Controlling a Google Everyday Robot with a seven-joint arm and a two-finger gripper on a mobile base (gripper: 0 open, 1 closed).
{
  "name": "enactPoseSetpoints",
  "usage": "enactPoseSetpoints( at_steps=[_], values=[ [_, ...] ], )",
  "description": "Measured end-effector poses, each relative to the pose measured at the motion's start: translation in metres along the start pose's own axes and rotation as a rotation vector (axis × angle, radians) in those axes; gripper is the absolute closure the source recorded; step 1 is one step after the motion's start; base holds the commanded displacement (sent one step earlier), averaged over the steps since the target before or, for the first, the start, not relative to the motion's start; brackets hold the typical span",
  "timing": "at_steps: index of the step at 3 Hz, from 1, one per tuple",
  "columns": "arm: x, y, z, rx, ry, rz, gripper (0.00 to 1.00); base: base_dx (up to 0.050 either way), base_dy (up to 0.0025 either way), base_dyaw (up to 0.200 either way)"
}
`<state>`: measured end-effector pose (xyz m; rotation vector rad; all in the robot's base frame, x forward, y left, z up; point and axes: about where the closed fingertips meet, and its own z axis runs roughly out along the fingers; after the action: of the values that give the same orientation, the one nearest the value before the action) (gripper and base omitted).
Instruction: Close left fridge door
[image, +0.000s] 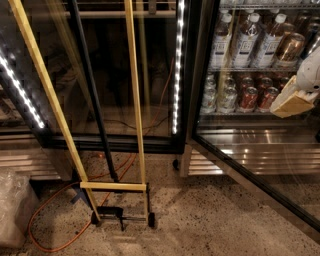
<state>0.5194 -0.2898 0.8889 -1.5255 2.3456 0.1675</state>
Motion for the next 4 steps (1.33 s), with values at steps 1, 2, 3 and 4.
enactPoseSetpoints(
  at_steps=[1,2,3,4],
  values=[
    [0.0,0.0,0.0,0.0,0.0,0.0,1.0,0.048,0.00001,0.0],
    [0.0,0.0,0.0,0.0,0.0,0.0,1.0,0.049,-0.00003,0.001],
    [0.0,0.0,0.0,0.0,0.0,0.0,1.0,0.048,0.00002,-0.001],
    [0.0,0.0,0.0,0.0,0.0,0.0,1.0,0.048,0.0,0.0]
  ],
)
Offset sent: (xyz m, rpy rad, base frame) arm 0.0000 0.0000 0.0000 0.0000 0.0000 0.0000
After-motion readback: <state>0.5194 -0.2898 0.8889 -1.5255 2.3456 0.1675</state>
